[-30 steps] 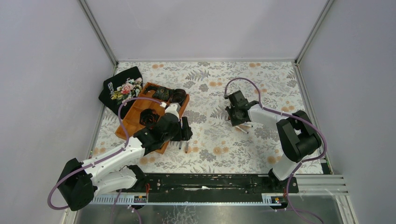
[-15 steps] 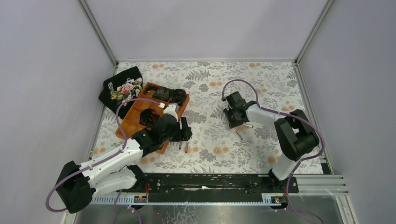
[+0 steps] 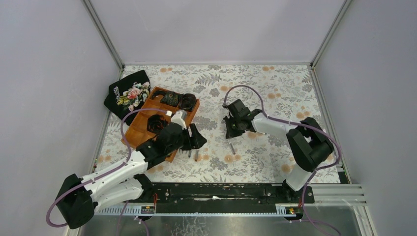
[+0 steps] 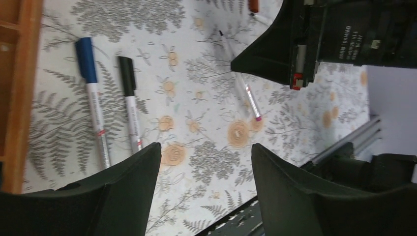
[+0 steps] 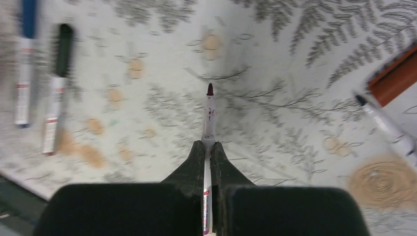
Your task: Insert the pens into the pen caps
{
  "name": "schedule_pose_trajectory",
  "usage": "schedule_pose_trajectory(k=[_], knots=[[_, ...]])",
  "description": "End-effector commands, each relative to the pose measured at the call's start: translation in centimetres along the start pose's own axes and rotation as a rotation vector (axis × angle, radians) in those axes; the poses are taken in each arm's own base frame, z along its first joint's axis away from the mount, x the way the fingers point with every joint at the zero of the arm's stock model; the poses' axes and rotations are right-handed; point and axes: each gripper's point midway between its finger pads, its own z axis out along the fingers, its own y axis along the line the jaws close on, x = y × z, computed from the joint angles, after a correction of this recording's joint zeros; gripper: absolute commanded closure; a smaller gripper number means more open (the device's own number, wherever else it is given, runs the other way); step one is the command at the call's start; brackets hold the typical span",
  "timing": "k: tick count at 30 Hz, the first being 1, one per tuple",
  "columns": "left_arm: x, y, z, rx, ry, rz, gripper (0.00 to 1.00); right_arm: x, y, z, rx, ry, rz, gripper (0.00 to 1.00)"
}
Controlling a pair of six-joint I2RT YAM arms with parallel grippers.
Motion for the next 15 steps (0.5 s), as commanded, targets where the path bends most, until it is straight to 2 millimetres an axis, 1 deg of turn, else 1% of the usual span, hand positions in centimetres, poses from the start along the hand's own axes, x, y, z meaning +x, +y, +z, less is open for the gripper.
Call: schedule_pose_trajectory(k=[1, 4, 7, 11, 15], knots=[[-0.6, -4.2, -0.1, 0.202, -0.027, -0.086, 0.34, -5.2, 7.8, -6.0, -0.331, -0.226, 0.136, 1.0], [-0.2, -4.9, 0.1, 0.244, -0.02, -0.107, 0.34, -7.2, 10.9, -9.5, -0.505, -0.336, 0.203, 1.0], [-0.1, -5.5, 0.3, 0.271, -0.012, -0.117, 0.34, -8.1, 12.8, -12.0, -0.624, -0.39, 0.239, 1.0], [-0.6, -6.8, 0.2, 0.338, -0.021, -0.135, 0.34, -8.1, 14.6, -13.8, -0.721, -0.415, 0.255, 1.0], [-1.1, -7.5, 0.3, 0.361, -0.038, -0.145, 0.34, -7.7, 15.7, -14.6, -0.773, -0.41, 0.261, 1.0]])
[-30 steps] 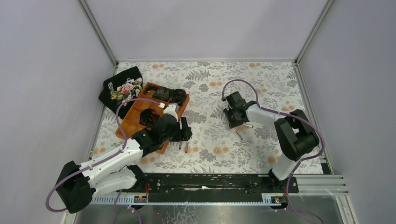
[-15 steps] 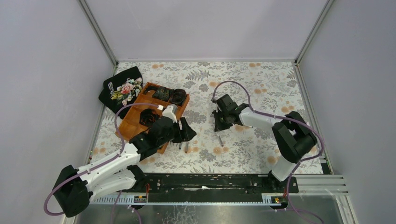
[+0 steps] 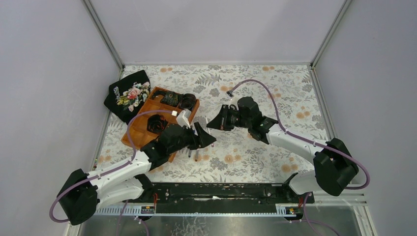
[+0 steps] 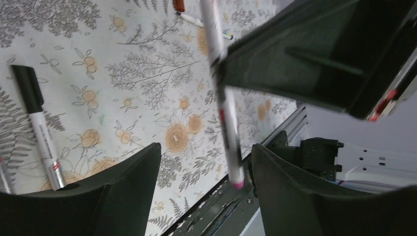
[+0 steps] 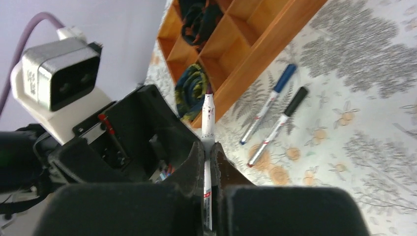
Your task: Insert the pens into the pen caps
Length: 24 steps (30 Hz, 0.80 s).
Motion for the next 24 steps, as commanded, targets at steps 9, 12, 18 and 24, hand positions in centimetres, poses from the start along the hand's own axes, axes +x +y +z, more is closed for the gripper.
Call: schedule_pose_trajectory(k=[9, 12, 18, 24], knots=[[-1.3, -2.3, 0.8, 0.095, -0.054, -0.029, 0.68, 0.1, 4.8, -1.4, -0.178, -0.044, 0.045, 1.0], [-1.3, -1.9, 0.7, 0.081, -0.06, -0.034, 0.91, 0.2, 4.1, -1.4, -0.141, -0.047, 0.034, 1.0], [-2.1, -1.1, 0.2, 0.01, -0.08, 0.003, 1.0, -0.6, -0.3, -2.1, 0.12, -0.068, -0.067, 0.71], [-5.7, 1.0, -1.2, -0.087, -0.14, 0.078, 1.0, -4.3, -8.7, -4.2, 0.435, -0.093, -0.122, 0.44]])
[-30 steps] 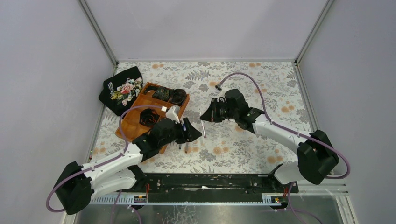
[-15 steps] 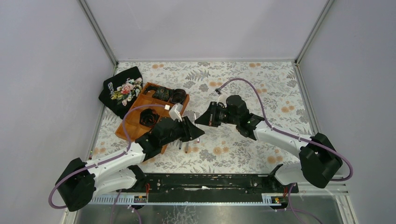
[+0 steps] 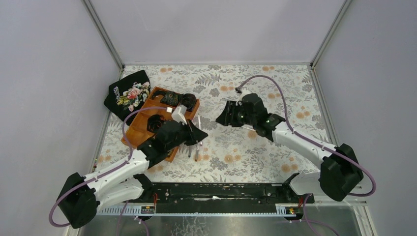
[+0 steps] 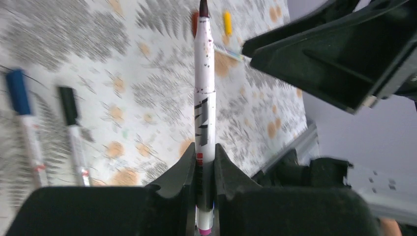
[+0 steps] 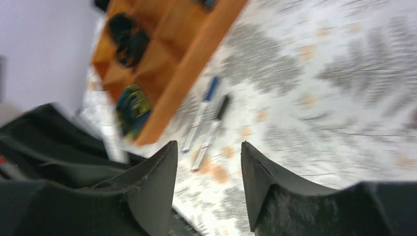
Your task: Insert the pens into the pen caps
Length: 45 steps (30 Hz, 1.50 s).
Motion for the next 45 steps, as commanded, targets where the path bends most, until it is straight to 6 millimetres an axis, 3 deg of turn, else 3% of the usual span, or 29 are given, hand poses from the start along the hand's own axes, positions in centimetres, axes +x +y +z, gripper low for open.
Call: schedule_pose_trajectory(k=[1, 9, 13, 16, 19, 38, 43, 45], knots=[[-4.8, 1.5, -1.1, -0.071, -0.095, 0.076, 1.0, -3.4, -8.2, -1.0, 0.307, -0.032, -0.085, 0.43], [-12.0, 4.3, -3.7, -0.15, -0.189, 0.166, 1.0, -5.8, -19.5, -2.4, 0.719, 0.044, -0.117, 0.47], [-13.0, 5.0, -3.9, -0.185, -0.207, 0.185, 1.0, -6.2, -23.6, -3.9, 0.835, 0.069, -0.08, 0.48], [-12.7, 5.3, -3.5, -0.181, -0.202, 0.167, 1.0, -5.2, -26.3, -4.2, 0.896, 0.128, -0.051, 0.5], [-12.5, 5.5, -3.3, -0.182, -0.196, 0.156, 1.0, -4.7, -27.4, -3.9, 0.896, 0.155, -0.035, 0.53], [-12.2, 5.6, -2.8, -0.167, -0.177, 0.15, 1.0, -3.8, -29.1, -2.0, 0.9, 0.231, -0.054, 0.7], [-11.8, 4.8, -2.5, -0.112, -0.153, 0.158, 1.0, -3.5, -29.4, -2.0, 0.907, 0.242, -0.053, 0.81], [-11.5, 4.2, -2.3, -0.072, -0.135, 0.163, 1.0, -3.5, -29.2, -1.9, 0.892, 0.246, -0.053, 0.93]])
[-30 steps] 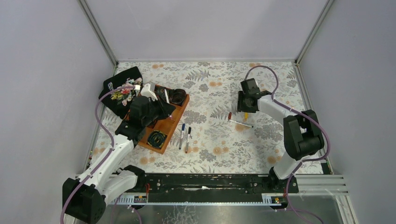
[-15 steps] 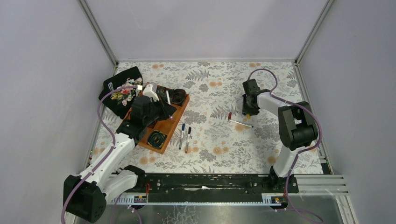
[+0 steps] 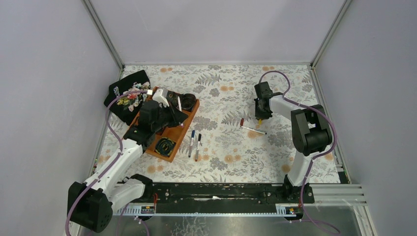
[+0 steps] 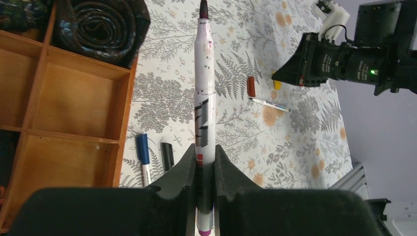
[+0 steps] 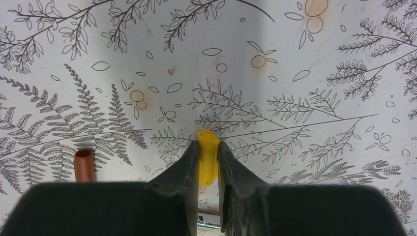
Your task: Insert the pens into the pen caps
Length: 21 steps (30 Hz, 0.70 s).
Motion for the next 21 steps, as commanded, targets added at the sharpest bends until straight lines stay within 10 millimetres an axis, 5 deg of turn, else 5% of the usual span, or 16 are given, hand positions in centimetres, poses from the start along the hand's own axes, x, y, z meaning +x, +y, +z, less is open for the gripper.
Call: schedule_pose_trajectory(k=[1, 4, 8, 16, 21], knots=[[-0.1, -1.9, 0.1, 0.122, 0.009, 0.03, 1.0, -0.8, 0.3, -0.1, -0.01, -0.006, -0.015, 0.98], [0.1, -3.6, -0.2, 0.207, 0.029, 0.046, 1.0, -1.2, 1.9, -1.8, -0.104, -0.023, 0.01, 1.0], [0.2, -6.0, -0.6, 0.313, 0.033, 0.082, 1.0, -2.4, 5.5, -6.4, -0.337, -0.094, 0.071, 1.0], [1.1, -11.5, -2.1, 0.574, 0.046, 0.152, 1.0, -4.6, 14.7, -19.9, -0.763, -0.332, 0.096, 1.0], [1.8, -12.9, -3.4, 0.659, 0.048, 0.184, 1.0, -6.6, 18.9, -28.4, -1.038, -0.53, 0.153, 1.0]])
